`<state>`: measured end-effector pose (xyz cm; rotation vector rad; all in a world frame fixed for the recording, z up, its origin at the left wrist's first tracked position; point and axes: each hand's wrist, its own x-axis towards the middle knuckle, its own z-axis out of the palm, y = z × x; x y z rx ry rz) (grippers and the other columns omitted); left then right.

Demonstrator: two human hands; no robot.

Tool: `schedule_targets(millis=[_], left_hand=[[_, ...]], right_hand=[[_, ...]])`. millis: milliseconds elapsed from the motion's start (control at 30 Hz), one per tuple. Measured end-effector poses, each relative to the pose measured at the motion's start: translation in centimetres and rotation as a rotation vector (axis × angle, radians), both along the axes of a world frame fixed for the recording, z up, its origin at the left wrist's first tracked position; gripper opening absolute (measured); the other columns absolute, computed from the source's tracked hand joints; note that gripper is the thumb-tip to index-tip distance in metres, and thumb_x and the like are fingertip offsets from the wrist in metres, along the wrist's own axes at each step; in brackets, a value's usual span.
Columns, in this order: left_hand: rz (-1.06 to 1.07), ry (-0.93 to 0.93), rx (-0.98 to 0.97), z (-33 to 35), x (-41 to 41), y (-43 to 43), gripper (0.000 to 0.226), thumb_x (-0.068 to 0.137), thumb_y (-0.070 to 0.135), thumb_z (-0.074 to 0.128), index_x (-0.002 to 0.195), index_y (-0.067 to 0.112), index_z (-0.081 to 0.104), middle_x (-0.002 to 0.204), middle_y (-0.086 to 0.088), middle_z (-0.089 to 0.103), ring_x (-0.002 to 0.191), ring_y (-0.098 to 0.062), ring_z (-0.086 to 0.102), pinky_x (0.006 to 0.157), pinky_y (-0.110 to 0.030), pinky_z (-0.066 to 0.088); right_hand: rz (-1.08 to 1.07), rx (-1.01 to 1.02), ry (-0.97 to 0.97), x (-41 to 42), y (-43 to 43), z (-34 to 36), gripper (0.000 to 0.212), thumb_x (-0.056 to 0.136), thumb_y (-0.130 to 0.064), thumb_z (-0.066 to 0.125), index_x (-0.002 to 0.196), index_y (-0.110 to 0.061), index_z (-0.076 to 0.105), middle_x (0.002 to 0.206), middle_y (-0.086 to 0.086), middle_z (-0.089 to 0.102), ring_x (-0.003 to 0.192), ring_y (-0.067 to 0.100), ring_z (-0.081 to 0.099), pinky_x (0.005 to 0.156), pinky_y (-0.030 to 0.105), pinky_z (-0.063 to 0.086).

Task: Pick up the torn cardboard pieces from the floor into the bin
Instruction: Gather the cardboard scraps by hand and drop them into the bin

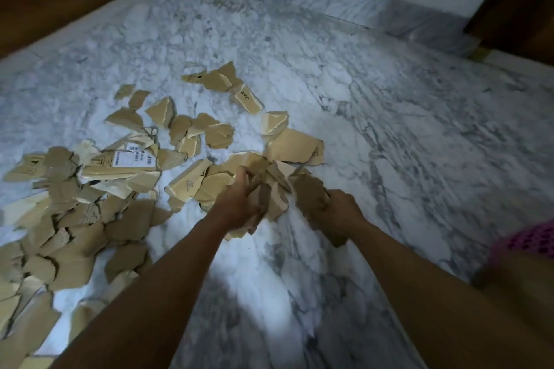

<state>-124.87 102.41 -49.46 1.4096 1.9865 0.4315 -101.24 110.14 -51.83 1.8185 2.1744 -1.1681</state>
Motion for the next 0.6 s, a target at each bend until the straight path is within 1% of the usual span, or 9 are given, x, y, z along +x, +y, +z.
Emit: schedule_targets(millis=[67,167,200,267,367,400,467,533,600], left_hand=[[0.052,0.04,-0.021,0.3,-2.8,-1.2,0.072,0.074,0.024,0.083,0.132,0.025,0.04,0.119,-0.012,0.064,0.103,-0.037,0.063,0.083,-0.044,0.053],[0.178,0.097,-0.116,0.1,-7.3,-4.0,0.087,0.072,0.031,0.084,0.143,0.024,0.036,0.121,-0.013,0.062,0.105,-0.038,0.062,0.085,-0.041,0.051],[0.195,0.122,-0.14,0.1,-8.4,-5.0,0.083,0.071,0.038,0.082,0.142,0.029,0.039,0.118,-0.011,0.064,0.101,-0.036,0.063,0.084,-0.041,0.052],[0.202,0.178,-0.185,-0.4,-10.3,-6.9,0.058,0.074,0.047,0.074,0.127,0.028,0.057,0.104,-0.01,0.07,0.092,-0.031,0.065,0.078,-0.039,0.053],[0.259,0.197,-0.113,-1.4,-11.8,-9.5,0.031,0.089,0.04,0.063,0.109,0.016,0.065,0.093,-0.014,0.069,0.09,-0.034,0.065,0.069,-0.033,0.045],[0.266,0.188,-0.091,-1.6,-11.9,-10.3,0.029,0.091,0.04,0.061,0.109,0.017,0.064,0.093,-0.014,0.069,0.089,-0.034,0.065,0.068,-0.032,0.043],[0.242,0.204,-0.086,-2.6,-11.9,-11.9,0.038,0.092,0.042,0.059,0.127,0.026,0.057,0.096,-0.011,0.07,0.091,-0.034,0.066,0.067,-0.032,0.044],[0.238,0.285,-0.084,-3.4,-11.8,-13.1,0.05,0.094,0.052,0.049,0.142,0.036,0.044,0.101,-0.009,0.07,0.091,-0.033,0.066,0.066,-0.032,0.041],[0.251,0.312,-0.079,-3.7,-11.9,-13.5,0.054,0.098,0.053,0.039,0.147,0.031,0.039,0.111,-0.012,0.069,0.098,-0.035,0.064,0.07,-0.032,0.037]], right_hand=[[0.07,0.013,0.069,-2.3,0.1,1.2,0.018,0.079,-0.034,0.07,0.085,-0.018,0.063,0.085,0.003,0.069,0.079,0.023,0.066,0.064,0.028,0.048],[0.161,0.034,0.095,-6.3,-0.7,2.1,0.023,0.076,-0.034,0.074,0.084,-0.014,0.067,0.089,0.012,0.072,0.085,0.028,0.069,0.065,0.032,0.051],[0.208,0.045,0.113,-7.7,-1.2,2.2,0.029,0.075,-0.035,0.076,0.089,-0.01,0.07,0.092,0.014,0.072,0.087,0.029,0.068,0.065,0.033,0.049],[0.289,0.046,0.163,-10.2,-2.2,2.5,0.036,0.077,-0.029,0.08,0.102,-0.005,0.071,0.098,0.017,0.071,0.089,0.028,0.065,0.066,0.029,0.04],[0.386,0.036,0.128,-13.7,-3.9,1.6,0.04,0.077,-0.023,0.08,0.112,-0.006,0.069,0.101,0.017,0.069,0.095,0.032,0.065,0.069,0.031,0.044],[0.438,0.053,0.099,-14.8,-4.5,1.1,0.042,0.076,-0.027,0.079,0.111,-0.007,0.068,0.102,0.017,0.069,0.096,0.033,0.065,0.07,0.034,0.047],[0.577,0.117,0.026,-16.5,-5.8,-0.6,0.054,0.072,-0.041,0.075,0.117,-0.013,0.065,0.11,0.013,0.066,0.1,0.033,0.064,0.075,0.035,0.049],[0.643,0.217,-0.043,-17.2,-7.1,-2.6,0.07,0.071,-0.058,0.068,0.135,-0.034,0.055,0.125,0.008,0.06,0.111,0.032,0.059,0.089,0.044,0.05],[0.593,0.314,-0.035,-17.3,-8.4,-3.7,0.08,0.067,-0.076,0.058,0.14,-0.047,0.046,0.13,0.005,0.059,0.112,0.03,0.06,0.095,0.046,0.047]])
